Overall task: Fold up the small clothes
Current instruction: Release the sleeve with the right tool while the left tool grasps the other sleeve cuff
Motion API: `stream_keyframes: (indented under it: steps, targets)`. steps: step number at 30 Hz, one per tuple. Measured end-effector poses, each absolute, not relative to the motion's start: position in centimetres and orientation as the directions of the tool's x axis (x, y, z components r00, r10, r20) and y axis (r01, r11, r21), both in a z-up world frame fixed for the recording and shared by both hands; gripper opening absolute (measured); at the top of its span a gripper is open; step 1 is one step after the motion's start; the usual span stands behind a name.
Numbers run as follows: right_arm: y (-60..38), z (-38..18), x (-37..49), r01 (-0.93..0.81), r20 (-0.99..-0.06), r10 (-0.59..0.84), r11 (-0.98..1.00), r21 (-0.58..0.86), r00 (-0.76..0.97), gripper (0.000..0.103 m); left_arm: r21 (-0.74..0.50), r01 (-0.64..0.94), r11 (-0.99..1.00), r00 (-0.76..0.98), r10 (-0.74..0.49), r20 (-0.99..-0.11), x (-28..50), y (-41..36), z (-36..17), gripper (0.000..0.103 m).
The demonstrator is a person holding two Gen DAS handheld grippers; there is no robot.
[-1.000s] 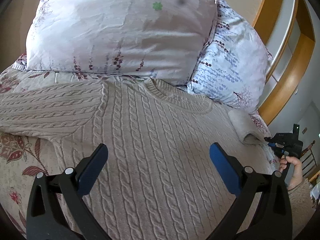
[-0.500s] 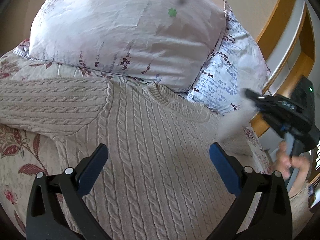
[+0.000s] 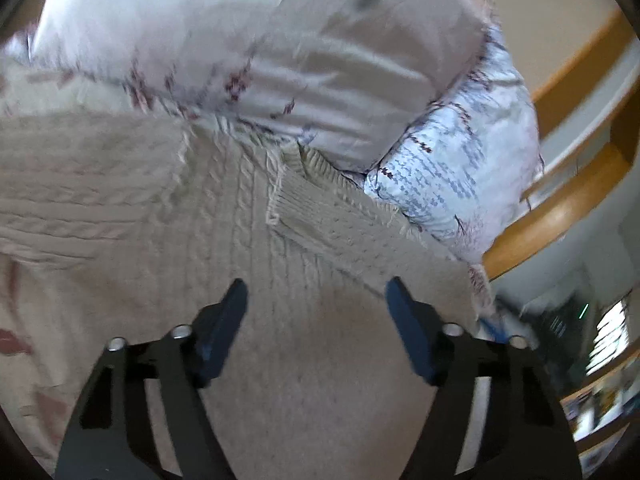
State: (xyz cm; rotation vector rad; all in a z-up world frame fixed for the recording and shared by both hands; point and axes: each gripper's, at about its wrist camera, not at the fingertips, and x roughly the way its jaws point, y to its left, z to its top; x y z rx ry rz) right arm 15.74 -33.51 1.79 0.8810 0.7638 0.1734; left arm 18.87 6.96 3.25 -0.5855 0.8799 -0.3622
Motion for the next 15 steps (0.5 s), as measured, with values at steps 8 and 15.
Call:
stream_keyframes:
  steps: [8, 15]
  targets:
    - [-37.1, -2.5, 15.1, 0.284, -0.528, 0.434, 0.510, 0.812, 0.730, 0.044, -0.681, -0.098, 0.726, 0.552, -0.530, -0.644, 22.7, 5.1, 0.3, 0.048]
    - [-37.2, -2.4, 16.1, 0.303, -0.559, 0.342, 0.574, 0.761, 0.755, 0.031, -0.683, -0.182, 0.708, 0.575, -0.487, -0.658, 25.1, 5.3, -1.2, 0.017]
